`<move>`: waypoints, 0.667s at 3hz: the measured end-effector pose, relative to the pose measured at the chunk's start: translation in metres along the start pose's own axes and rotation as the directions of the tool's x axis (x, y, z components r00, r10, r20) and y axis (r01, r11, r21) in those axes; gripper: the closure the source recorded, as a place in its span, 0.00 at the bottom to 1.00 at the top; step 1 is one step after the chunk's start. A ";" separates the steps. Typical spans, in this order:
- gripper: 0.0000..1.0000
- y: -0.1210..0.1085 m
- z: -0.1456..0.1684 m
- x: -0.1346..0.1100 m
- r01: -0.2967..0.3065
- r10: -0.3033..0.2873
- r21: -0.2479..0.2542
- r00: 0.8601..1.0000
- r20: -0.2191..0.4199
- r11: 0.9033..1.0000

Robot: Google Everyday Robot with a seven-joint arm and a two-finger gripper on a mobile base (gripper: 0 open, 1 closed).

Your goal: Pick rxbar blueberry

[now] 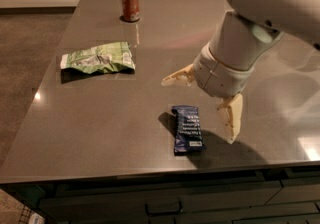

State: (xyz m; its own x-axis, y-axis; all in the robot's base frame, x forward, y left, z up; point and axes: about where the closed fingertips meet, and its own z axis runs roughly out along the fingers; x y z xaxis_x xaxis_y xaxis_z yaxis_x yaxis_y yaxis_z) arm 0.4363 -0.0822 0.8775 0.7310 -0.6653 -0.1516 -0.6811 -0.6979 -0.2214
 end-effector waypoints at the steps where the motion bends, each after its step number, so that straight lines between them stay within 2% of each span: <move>1: 0.00 -0.001 0.020 -0.017 0.085 -0.085 -0.047 0.996 0.004 0.995; 2: 0.00 -0.001 0.036 -0.026 0.139 -0.140 -0.095 0.990 -0.003 0.986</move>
Offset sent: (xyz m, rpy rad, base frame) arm -0.0228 0.0385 -0.0451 -0.1362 0.0340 0.2107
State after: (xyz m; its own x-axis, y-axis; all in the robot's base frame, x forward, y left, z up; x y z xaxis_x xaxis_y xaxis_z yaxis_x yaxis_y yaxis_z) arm 0.4196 -0.0543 0.8473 0.8190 -0.5619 -0.1161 -0.5736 -0.8057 -0.1474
